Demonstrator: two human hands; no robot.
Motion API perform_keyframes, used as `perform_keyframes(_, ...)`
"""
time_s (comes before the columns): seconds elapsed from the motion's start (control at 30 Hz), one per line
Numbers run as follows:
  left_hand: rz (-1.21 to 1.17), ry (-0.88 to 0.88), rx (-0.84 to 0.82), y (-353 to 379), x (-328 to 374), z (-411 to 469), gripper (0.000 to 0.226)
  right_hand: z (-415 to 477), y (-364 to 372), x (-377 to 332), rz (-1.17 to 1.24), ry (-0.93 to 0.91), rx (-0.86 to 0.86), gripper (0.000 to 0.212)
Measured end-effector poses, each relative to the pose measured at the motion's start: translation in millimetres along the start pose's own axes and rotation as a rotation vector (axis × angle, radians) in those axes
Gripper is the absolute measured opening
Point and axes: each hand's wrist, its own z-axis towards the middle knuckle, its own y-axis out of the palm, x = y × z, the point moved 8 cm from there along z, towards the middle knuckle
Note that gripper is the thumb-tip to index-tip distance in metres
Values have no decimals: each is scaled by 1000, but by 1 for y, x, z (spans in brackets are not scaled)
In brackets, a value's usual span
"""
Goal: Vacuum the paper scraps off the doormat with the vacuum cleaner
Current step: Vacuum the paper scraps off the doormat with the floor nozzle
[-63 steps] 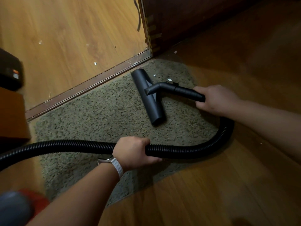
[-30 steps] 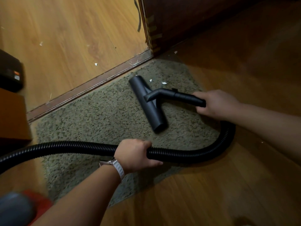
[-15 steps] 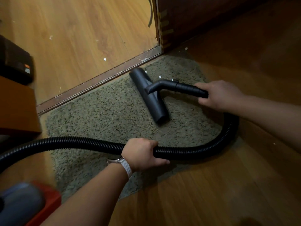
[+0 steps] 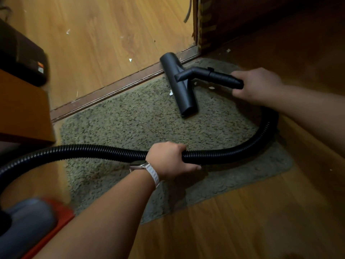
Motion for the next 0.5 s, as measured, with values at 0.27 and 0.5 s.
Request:
perform_keyframes(0.27,46,26,-42,19,-9,-17,67,3,23,-68,-87,-260,-82,33)
perform_keyframes(0.5,60,28,-75,27,-10,-23,68,-3,28,-73,-140,-306,-31,29)
